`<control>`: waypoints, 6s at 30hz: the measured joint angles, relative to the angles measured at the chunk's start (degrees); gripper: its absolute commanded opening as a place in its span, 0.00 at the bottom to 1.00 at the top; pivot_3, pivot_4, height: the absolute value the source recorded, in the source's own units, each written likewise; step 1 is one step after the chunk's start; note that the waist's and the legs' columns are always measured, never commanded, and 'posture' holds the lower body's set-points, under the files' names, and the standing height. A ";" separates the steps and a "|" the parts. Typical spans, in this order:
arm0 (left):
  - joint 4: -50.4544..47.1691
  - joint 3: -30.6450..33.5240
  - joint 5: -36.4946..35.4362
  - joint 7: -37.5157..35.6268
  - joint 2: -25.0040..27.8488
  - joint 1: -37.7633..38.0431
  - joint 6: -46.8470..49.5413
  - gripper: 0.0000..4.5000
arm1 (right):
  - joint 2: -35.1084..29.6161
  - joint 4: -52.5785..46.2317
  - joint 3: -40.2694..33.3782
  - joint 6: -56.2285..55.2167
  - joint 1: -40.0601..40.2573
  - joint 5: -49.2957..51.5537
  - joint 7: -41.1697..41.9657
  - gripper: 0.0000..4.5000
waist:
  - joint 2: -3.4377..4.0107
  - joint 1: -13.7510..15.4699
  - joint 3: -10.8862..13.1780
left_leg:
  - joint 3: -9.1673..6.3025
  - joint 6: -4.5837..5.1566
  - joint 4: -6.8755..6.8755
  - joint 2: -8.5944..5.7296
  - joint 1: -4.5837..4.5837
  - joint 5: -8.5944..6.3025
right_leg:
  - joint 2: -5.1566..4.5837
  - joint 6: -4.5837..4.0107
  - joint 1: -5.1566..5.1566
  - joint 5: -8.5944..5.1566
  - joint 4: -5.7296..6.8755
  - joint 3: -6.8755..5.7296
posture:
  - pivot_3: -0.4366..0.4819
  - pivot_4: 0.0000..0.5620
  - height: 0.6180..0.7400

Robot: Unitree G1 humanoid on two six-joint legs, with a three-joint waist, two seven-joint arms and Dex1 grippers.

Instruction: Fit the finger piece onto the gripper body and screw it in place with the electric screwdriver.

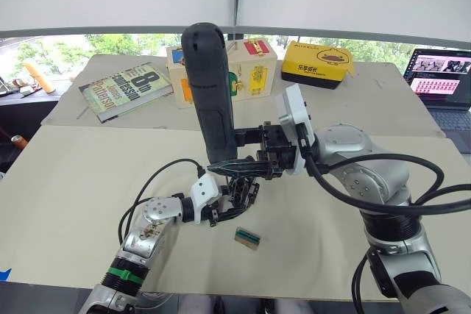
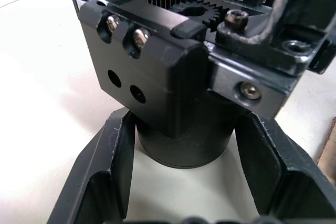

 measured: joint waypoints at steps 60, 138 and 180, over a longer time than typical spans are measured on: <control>-0.34 0.04 -0.13 -0.16 0.49 0.44 0.30 0.51 | 0.26 0.37 2.16 0.09 1.51 -3.90 -1.66 0.43 | 0.00 -0.28 0.00 | -0.03 0.00 -0.01 0.01 -0.02 0.00 | -0.29 0.00 -0.02 0.00 -0.02 -0.01 | 0.48 0.27 1.00; -1.35 0.48 -0.25 0.52 0.61 0.59 1.86 0.51 | -0.20 1.12 -0.45 -9.04 8.81 -1.44 1.30 0.43 | -0.03 -0.26 -0.44 | -0.16 0.00 -0.49 0.03 0.02 -0.01 | -0.51 -0.04 -0.05 -0.03 -0.23 0.02 | 0.48 0.27 1.00; -12.48 25.03 -25.72 -22.19 22.95 21.15 -1.22 0.99 | -53.25 23.07 5.17 19.35 16.13 -12.90 11.50 0.43 | 0.28 -0.59 0.24 | 0.15 -0.15 -0.75 0.02 -0.85 0.09 | -0.35 0.03 -1.07 -0.12 -0.48 0.00 | 0.48 0.27 1.00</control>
